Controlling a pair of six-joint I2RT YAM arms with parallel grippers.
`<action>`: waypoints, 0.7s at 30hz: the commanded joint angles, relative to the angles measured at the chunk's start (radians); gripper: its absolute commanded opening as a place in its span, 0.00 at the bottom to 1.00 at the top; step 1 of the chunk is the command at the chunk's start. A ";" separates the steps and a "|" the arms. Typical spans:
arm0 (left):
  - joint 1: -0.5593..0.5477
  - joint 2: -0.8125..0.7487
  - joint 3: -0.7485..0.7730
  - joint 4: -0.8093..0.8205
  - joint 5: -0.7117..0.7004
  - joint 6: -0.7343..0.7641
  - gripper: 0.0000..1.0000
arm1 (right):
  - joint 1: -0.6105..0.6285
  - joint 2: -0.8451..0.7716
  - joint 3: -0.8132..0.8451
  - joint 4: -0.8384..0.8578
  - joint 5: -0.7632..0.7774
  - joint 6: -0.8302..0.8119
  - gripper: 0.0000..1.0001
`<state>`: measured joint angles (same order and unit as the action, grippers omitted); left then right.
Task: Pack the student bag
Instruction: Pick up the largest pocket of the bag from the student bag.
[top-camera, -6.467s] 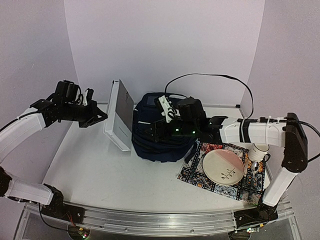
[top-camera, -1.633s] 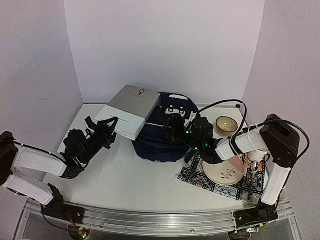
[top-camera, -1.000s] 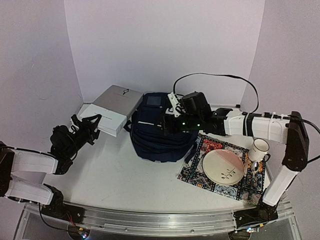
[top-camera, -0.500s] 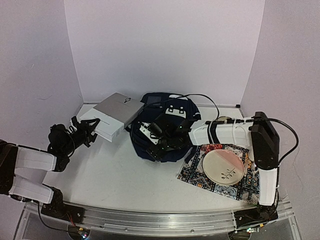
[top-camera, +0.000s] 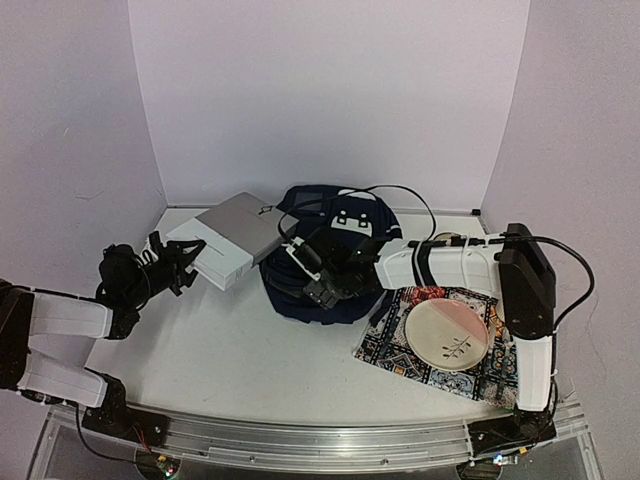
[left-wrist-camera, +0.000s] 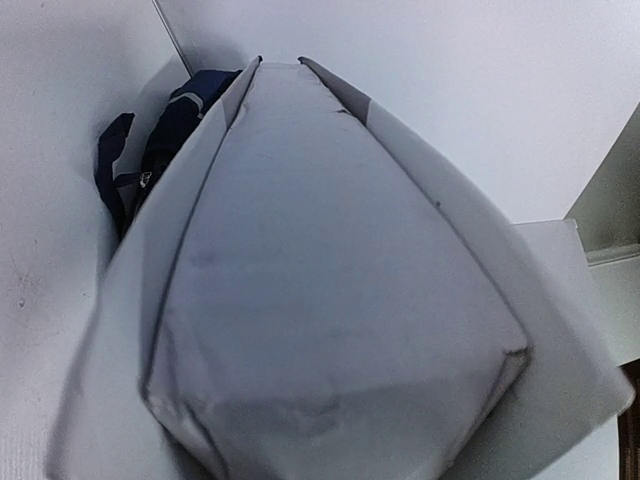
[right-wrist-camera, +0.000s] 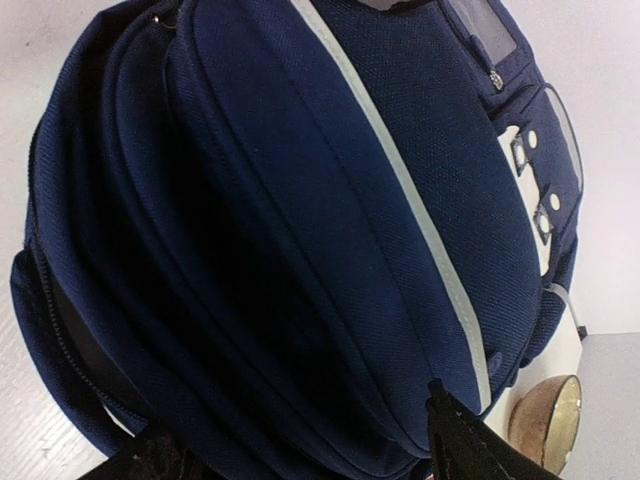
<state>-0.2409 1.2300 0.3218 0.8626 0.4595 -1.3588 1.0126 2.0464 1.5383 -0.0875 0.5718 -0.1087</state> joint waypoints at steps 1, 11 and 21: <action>0.006 -0.046 0.057 0.047 0.044 0.025 0.41 | -0.010 0.029 0.021 -0.030 0.153 -0.021 0.69; 0.006 -0.189 0.107 -0.161 0.047 0.109 0.41 | -0.010 0.008 0.028 -0.014 0.080 -0.071 0.18; 0.006 -0.347 0.077 -0.295 0.056 0.109 0.42 | -0.011 -0.092 0.094 -0.008 0.029 -0.095 0.00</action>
<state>-0.2409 0.9450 0.3717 0.5941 0.4966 -1.2771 1.0084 2.0679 1.5574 -0.0994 0.5962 -0.2040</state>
